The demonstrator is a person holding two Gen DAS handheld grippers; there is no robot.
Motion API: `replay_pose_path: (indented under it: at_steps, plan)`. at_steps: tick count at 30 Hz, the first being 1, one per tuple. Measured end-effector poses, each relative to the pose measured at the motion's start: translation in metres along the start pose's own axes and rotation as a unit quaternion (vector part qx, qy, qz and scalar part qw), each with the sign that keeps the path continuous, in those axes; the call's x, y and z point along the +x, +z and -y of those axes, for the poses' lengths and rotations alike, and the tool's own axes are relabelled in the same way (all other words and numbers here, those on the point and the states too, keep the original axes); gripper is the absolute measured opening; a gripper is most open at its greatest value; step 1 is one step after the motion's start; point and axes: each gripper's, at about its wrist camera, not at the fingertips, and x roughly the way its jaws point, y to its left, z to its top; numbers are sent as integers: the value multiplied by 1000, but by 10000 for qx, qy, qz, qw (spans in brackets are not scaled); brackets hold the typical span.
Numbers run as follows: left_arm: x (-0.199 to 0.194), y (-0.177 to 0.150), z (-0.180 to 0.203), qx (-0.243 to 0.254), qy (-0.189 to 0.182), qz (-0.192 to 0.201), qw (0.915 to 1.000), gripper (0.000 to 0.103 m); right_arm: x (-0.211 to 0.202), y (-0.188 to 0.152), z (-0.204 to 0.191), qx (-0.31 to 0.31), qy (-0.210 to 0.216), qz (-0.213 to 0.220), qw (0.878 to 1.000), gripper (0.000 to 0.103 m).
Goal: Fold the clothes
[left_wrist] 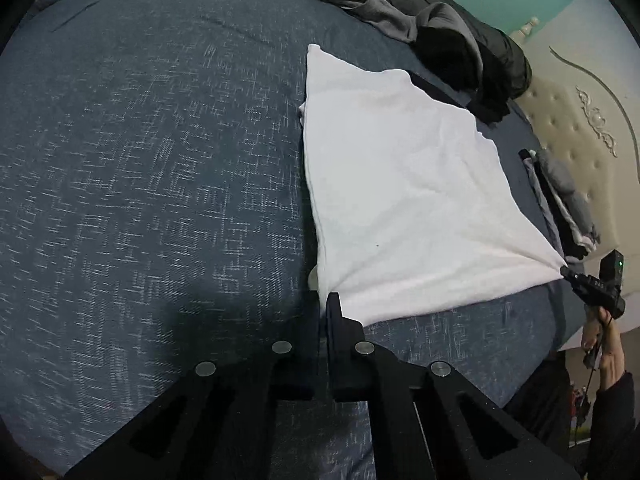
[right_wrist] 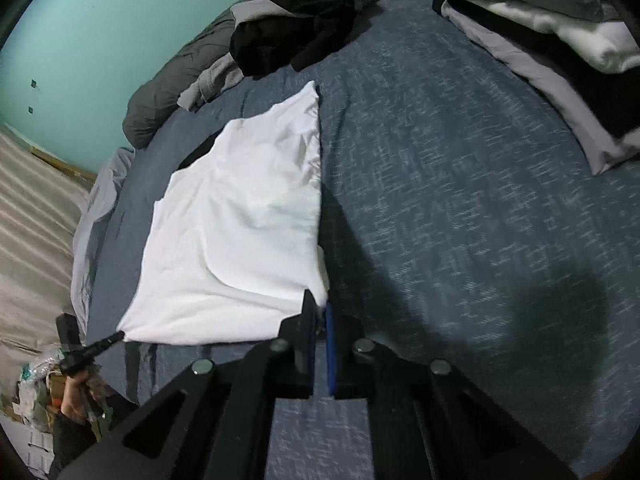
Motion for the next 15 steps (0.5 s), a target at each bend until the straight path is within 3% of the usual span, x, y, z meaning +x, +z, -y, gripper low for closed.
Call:
replay_pose_path:
  at_steps: [10,15]
  plan:
    - [19,1,-13,-159,73,-331,9993,3,31,-17,16,22,-380,-486,9981,3]
    - [17,4,-9,-198,18,-272,9994,5,26,-16,17,140,-167,-345,9992,5]
